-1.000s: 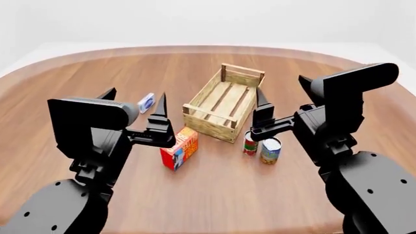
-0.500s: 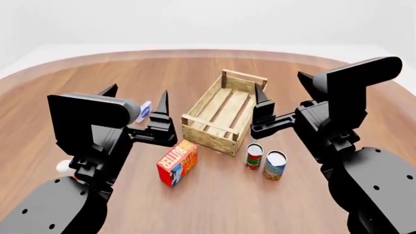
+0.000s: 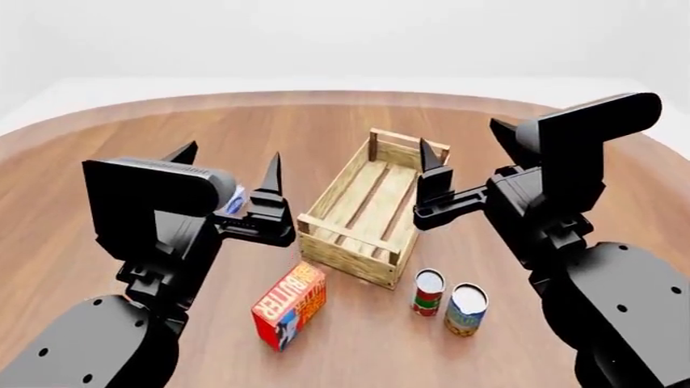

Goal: Pick up the ketchup, and put it in the wooden tray.

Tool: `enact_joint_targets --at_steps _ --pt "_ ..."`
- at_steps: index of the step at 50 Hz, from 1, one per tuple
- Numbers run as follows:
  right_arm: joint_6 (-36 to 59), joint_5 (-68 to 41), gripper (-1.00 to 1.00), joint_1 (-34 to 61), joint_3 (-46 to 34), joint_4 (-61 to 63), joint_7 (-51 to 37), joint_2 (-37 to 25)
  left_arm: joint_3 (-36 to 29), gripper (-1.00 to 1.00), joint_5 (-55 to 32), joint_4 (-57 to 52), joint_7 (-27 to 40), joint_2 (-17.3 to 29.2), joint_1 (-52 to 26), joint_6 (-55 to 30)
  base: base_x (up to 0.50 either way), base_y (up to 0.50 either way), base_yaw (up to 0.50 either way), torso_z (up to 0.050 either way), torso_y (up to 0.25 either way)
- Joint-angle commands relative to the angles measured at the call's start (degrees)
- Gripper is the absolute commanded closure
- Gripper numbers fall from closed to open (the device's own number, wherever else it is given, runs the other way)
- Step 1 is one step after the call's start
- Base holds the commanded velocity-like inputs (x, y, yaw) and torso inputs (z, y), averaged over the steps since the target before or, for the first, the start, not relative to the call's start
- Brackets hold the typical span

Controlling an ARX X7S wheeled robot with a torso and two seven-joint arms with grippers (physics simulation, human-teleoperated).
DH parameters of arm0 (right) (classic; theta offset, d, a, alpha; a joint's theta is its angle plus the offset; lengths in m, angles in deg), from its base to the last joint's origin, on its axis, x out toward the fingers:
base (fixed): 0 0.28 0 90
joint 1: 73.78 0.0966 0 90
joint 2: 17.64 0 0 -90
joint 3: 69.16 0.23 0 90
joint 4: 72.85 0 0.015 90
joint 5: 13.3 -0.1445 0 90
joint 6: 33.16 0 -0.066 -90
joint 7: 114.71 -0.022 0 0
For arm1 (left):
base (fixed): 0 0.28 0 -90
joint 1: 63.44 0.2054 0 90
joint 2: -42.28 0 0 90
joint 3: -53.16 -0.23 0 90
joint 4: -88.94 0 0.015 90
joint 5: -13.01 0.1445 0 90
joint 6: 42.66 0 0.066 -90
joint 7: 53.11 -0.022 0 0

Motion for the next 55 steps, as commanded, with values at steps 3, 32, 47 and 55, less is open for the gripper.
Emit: enact_joint_targets --at_steps 3,32,47,55 --pt "0.16 -0.6 -1.0 0.1 -0.02 -0.21 -0.28 0.07 -0.09 -1.0 -0.43 0.15 0.33 0.4 0.37 0.48 0.24 0.0 0.0 0.0 0.0" --pt "0.44 -2.62 -1.0 2.38 -1.88 -1.27 1.35 -1.42 2.48 -1.0 -2.45 -0.11 2.01 0.96 -0.34 -0.42 0.07 0.0 0.17 0.0 0.0" --pt "0.03 -3.13 -1.0 2.67 -2.47 -2.03 1.48 -1.72 3.51 -1.0 -2.65 0.47 3.14 1.22 -0.23 -0.1 0.0 0.0 0.5 0.0 0.0" --pt "-1.74 -2.62 -1.0 3.56 -4.05 -4.4 1.89 -1.78 3.9 -1.0 -2.33 0.71 3.7 1.72 -0.19 0.41 0.0 0.0 0.5 0.0 0.0"
